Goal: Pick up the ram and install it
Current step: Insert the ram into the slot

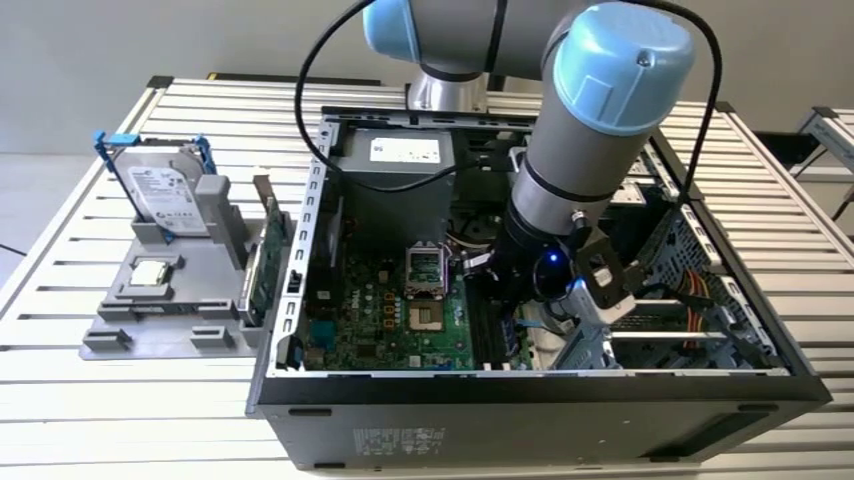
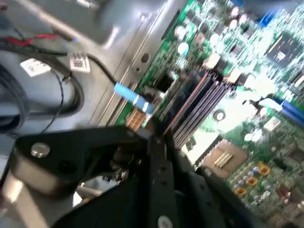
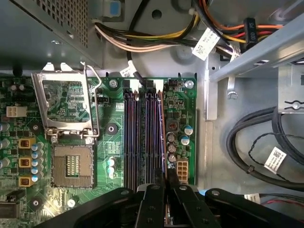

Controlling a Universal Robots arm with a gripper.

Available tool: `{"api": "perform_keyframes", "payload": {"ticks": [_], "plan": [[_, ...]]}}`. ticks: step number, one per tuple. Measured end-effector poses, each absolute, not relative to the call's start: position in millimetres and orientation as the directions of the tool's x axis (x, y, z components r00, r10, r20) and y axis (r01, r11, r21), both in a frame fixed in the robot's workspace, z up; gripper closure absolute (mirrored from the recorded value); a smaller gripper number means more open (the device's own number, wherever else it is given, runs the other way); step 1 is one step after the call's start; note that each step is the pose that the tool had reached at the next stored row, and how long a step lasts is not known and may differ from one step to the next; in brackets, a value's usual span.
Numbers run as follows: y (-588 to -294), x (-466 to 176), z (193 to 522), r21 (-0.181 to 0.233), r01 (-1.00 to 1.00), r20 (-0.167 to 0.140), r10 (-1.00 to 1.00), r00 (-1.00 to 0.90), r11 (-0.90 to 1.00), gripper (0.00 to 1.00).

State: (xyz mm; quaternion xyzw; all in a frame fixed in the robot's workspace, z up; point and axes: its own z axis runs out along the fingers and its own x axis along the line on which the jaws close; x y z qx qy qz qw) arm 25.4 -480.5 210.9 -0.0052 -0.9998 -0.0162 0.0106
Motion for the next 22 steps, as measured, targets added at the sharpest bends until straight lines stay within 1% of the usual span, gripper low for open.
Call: {"api": "perform_keyframes", "payload": {"ticks": [10,22], "plan": [[-480.6,22.6,215.9,0.032,0.048,0.021,0.047,-0.999,0.998,1.0],[-481.0,22.3,208.8,0.032,0.07,0.021,0.07,-0.997,0.997,1.0]]}}
